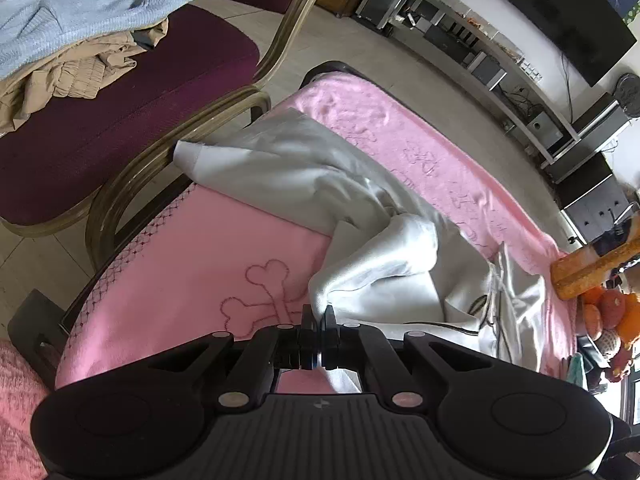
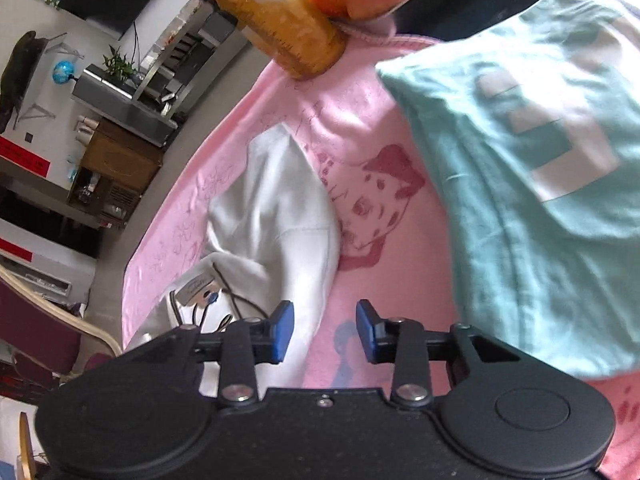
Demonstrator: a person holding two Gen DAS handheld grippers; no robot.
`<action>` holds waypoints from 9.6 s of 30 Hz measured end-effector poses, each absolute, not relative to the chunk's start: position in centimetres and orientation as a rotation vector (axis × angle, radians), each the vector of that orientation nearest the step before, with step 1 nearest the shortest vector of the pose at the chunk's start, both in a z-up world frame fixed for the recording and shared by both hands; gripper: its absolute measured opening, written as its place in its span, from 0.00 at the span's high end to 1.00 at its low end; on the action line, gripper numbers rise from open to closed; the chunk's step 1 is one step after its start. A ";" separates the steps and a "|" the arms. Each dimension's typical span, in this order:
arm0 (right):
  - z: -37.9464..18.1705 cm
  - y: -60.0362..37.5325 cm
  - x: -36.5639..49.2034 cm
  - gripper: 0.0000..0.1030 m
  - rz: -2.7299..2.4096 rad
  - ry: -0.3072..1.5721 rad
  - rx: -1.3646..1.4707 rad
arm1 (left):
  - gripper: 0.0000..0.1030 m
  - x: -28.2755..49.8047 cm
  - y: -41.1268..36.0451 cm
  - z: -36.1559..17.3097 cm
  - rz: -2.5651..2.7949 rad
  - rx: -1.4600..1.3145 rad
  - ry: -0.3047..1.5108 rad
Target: Fold clothes
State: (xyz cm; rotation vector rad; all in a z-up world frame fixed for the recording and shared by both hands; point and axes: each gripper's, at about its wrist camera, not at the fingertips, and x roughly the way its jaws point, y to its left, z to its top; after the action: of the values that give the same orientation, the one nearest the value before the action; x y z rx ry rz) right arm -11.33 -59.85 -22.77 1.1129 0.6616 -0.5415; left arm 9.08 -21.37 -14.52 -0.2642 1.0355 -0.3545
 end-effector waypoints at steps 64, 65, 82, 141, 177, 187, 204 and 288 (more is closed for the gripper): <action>-20.2 -60.3 -4.4 0.80 -0.452 0.687 0.982 | 1.00 12.6 -21.9 -19.2 -0.365 -0.203 1.017; -20.3 -60.3 -3.8 0.80 -0.457 0.699 0.969 | 1.00 12.6 -21.9 -19.2 -0.366 -0.203 1.019; -17.3 -58.7 -9.6 1.00 -0.682 0.630 0.974 | 1.00 11.3 -20.4 -15.6 -0.441 -0.279 1.014; -28.8 -59.1 -9.0 0.59 -0.167 0.565 1.510 | 1.00 12.1 -20.4 -21.0 -0.366 -0.249 1.141; -17.3 -57.7 -11.2 0.98 -0.505 0.374 1.214 | 1.00 12.1 -17.9 -12.9 -0.551 -0.588 1.105; 8.1 -51.0 -19.9 0.98 -0.328 -0.128 0.890 | 1.00 5.0 -11.5 10.2 -0.654 -0.673 0.421; 12.9 -46.6 -28.4 0.98 -0.311 -0.061 0.855 | 1.00 1.3 -7.2 14.4 -0.687 -0.737 0.423; -21.3 -50.3 -12.2 0.71 -0.382 1.006 0.728 | 0.56 5.7 -24.6 -19.7 -0.457 0.407 1.081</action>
State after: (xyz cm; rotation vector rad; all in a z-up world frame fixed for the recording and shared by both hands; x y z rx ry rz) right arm -12.21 -50.33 -21.34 0.7277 1.0058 -0.3821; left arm 5.74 -24.61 -19.71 0.4070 1.0805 -0.4571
